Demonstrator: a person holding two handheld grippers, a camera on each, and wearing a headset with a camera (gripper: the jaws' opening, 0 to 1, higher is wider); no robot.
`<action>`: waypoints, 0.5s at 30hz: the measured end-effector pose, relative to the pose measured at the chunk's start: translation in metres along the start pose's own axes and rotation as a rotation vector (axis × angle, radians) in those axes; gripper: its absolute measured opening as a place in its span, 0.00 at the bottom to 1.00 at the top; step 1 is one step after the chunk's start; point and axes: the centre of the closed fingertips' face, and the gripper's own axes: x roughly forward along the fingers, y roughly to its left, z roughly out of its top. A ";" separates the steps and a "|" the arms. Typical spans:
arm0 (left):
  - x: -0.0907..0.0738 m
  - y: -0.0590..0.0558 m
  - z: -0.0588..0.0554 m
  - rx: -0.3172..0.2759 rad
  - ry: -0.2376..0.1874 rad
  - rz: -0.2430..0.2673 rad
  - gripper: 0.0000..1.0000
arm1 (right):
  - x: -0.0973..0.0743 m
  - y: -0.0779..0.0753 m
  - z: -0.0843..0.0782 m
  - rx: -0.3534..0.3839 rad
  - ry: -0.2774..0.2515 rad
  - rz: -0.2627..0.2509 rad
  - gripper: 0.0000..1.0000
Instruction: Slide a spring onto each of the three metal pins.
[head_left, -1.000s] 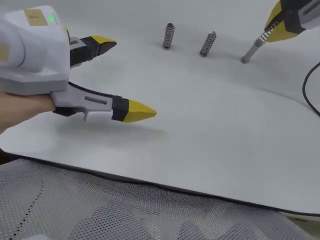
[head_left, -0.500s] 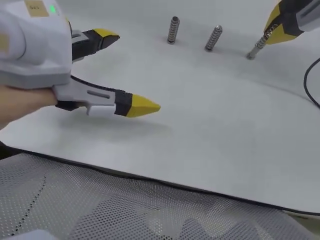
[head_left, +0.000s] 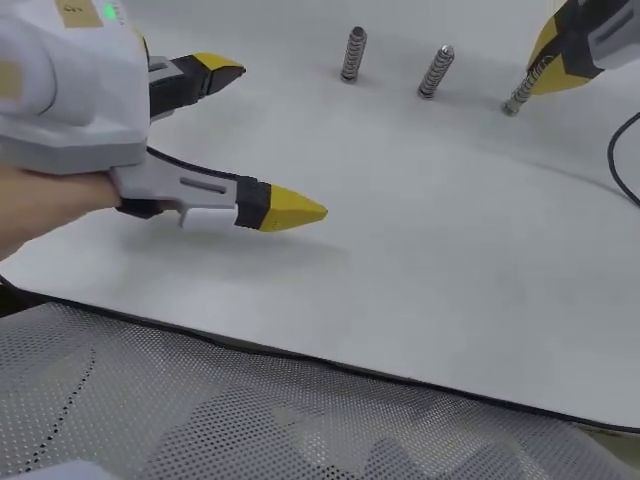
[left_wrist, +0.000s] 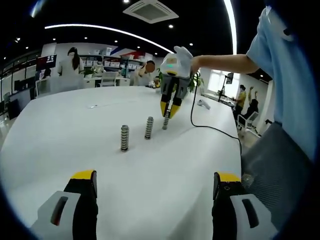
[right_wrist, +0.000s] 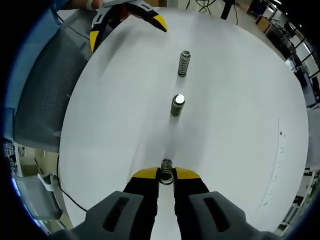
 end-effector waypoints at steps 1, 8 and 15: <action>0.000 0.000 0.000 -0.001 0.001 0.000 0.94 | 0.001 0.000 0.000 0.002 -0.002 0.000 0.08; 0.000 -0.001 -0.001 -0.005 0.003 -0.001 0.94 | 0.008 0.002 -0.001 0.004 0.002 0.005 0.08; 0.000 0.000 -0.002 -0.007 0.007 -0.003 0.94 | 0.009 0.004 -0.001 0.003 0.003 0.006 0.08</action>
